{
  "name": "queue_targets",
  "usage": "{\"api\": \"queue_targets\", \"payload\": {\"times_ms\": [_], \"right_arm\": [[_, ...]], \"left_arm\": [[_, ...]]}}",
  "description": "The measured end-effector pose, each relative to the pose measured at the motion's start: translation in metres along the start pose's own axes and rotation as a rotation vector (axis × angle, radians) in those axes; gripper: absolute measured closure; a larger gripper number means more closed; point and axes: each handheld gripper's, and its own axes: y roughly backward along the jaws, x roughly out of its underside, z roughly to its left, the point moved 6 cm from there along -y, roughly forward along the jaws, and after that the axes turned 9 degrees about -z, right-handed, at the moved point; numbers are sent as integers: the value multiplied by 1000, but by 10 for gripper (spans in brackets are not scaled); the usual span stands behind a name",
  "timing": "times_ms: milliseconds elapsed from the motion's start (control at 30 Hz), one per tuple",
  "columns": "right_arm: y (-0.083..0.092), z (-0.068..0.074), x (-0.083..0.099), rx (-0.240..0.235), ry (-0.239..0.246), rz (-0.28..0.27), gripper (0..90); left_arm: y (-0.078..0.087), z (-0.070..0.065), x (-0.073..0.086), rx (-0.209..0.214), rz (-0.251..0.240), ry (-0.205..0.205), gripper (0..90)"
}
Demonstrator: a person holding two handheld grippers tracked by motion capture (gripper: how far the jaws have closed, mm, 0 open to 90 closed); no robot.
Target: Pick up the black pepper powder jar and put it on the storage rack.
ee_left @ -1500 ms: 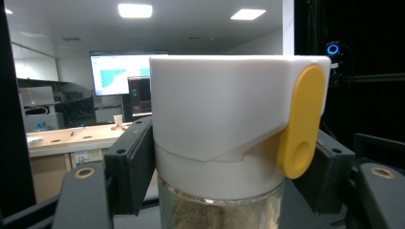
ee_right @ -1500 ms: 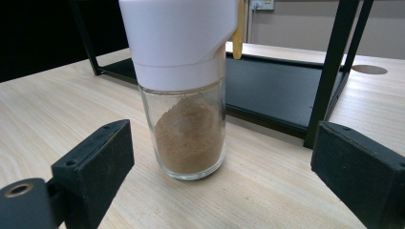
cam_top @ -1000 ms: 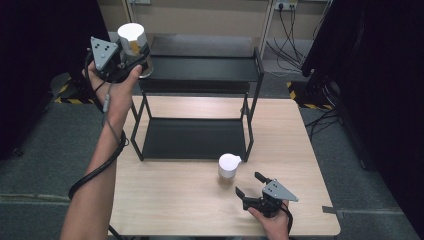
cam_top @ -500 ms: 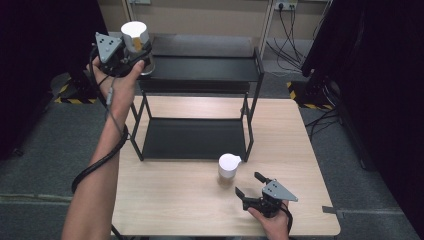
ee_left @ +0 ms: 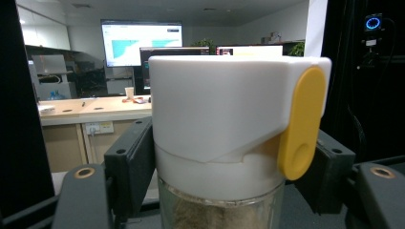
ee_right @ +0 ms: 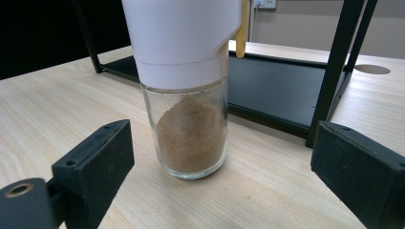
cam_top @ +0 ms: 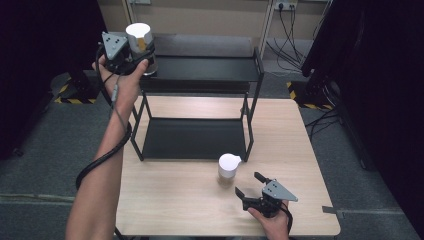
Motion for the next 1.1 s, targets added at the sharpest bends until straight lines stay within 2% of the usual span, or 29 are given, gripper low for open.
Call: {"api": "queue_targets", "payload": {"times_ms": [333,400,500,600,833,1100], "right_arm": [[0,0,0,-1,3,0,76],[0,0,0,-1,2,0,76],[0,0,0,-2,2,1,76],[0,0,0,-2,4,1,76],[0,0,0,-2,4,2,76],[0,0,0,-3,1,2,75]], "left_arm": [[-2,2,-1,9,12,9,299],[-1,2,0,7,2,21,284],[3,-1,1,-20,-22,18,214],[8,-4,0,-27,-39,3,172],[19,-9,0,-36,-42,-16,149],[33,-12,3,-22,-52,1,145]]}}
